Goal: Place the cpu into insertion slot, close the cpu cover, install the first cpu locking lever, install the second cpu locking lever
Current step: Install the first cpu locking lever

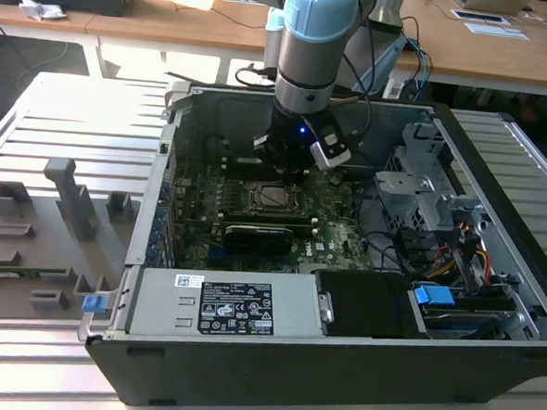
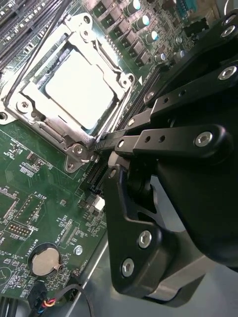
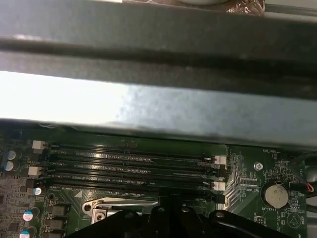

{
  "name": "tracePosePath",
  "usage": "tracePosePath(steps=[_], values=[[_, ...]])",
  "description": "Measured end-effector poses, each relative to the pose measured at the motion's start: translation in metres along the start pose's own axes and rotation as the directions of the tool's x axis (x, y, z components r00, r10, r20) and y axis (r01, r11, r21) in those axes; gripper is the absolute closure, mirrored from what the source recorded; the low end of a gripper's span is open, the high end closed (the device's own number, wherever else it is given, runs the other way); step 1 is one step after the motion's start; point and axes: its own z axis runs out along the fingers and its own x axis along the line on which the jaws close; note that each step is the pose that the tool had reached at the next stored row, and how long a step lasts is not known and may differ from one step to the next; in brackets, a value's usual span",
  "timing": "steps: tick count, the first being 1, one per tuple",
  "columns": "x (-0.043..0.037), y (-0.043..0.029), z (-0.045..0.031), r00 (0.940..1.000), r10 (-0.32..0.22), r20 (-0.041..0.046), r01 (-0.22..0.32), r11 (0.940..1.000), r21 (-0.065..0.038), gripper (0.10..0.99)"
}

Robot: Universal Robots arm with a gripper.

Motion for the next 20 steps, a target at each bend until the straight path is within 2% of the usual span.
tracePosePath(steps=[1, 2, 4, 5, 8, 9, 11, 15, 17, 18, 20], values=[[0.0, 0.0, 0.0001, 1.0, 0.0, -0.0004, 0.0, 1.0, 0.005, 0.98], [0.0001, 0.0, 0.0003, 1.0, 0.0, -0.0018, 0.0, 0.9998, 0.02, 0.98], [0.0001, -0.0002, 0.0008, 1.0, 0.0, -0.0034, 0.001, 0.9993, 0.038, 0.98], [0.0002, -0.0004, 0.0013, 1.0, -0.001, -0.0048, 0.001, 0.9986, 0.053, 0.98], [0.0001, -0.0005, 0.0031, 1.0, -0.001, -0.0071, 0.001, 0.9972, 0.074, 0.98], [0.0, -0.0006, 0.0035, 1.0, -0.001, -0.0076, 0.001, 0.9969, 0.079, 0.98], [-0.0001, -0.0007, 0.0037, 1.0, -0.001, -0.0081, 0.002, 0.9966, 0.082, 0.98], [-0.0003, -0.0001, 0.0019, 1.0, -0.001, -0.0073, 0.001, 0.9967, 0.082, 0.98], [-0.0004, 0.0009, -0.0058, 1.0, -0.001, -0.0076, 0.001, 0.9966, 0.082, 0.98], [-0.0007, 0.0022, -0.014, 1.0, -0.001, -0.0078, 0.002, 0.9966, 0.082, 0.98], [-0.0009, 0.0032, -0.0202, 1.0, -0.001, -0.0077, 0.001, 0.9966, 0.082, 0.98]])
